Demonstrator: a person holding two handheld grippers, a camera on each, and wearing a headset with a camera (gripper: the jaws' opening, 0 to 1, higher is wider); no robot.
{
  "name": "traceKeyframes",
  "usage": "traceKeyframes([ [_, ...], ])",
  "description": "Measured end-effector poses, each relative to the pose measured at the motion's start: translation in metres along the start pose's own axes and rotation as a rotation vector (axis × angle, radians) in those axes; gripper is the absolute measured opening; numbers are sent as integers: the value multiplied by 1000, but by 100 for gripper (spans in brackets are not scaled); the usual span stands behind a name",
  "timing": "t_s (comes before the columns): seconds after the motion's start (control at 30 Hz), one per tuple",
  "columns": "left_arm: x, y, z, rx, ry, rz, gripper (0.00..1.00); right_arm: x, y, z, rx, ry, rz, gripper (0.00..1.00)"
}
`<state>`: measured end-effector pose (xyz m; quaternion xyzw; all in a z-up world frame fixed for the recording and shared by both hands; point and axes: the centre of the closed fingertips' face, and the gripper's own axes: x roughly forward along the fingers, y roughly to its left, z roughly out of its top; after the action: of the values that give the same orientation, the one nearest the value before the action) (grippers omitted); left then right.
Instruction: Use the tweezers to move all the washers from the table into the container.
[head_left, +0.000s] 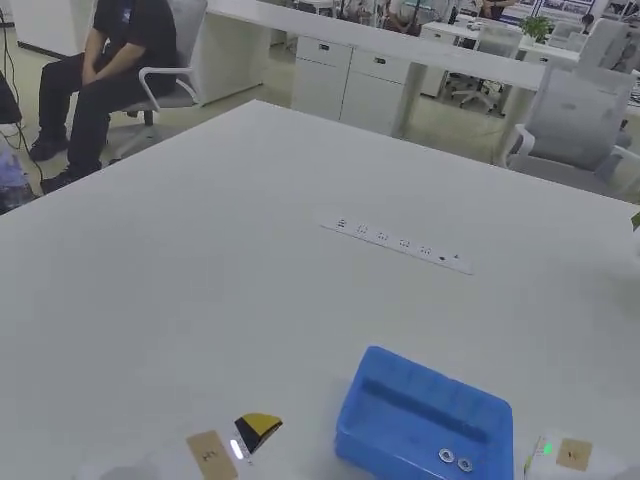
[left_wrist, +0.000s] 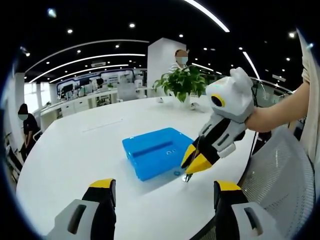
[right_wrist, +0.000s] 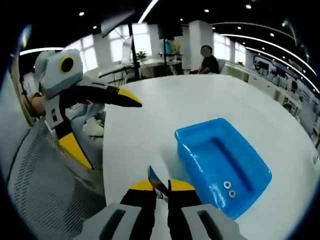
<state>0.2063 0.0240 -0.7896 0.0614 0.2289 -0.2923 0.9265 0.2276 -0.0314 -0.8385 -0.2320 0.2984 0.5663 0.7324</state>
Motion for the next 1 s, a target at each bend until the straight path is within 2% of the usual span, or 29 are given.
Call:
traceKeyframes([
  [0.07, 0, 0, 0, 0, -1, -2, 82, 1, -2, -2, -38, 11, -14, 3],
  [0.27, 0, -1, 0, 5, 2, -3, 82, 0, -8, -1, 40, -13, -9, 3],
  [0.43, 0, 0, 0, 2, 1, -1, 82, -3, -14, 0, 163, -48, -11, 3],
  [0.57, 0, 0, 0, 0, -1, 0, 82, -11, -20, 10, 238, -93, -2, 3],
  [0.7, 0, -1, 0, 3, 0, -3, 82, -22, -29, 19, 234, -111, -17, 3],
  [0.83, 0, -1, 1, 0, -3, -2, 82, -36, -38, 36, 270, -167, -18, 3],
  [1.0, 0, -1, 1, 1, -4, 0, 82, -46, -49, 49, 305, -195, -24, 3],
])
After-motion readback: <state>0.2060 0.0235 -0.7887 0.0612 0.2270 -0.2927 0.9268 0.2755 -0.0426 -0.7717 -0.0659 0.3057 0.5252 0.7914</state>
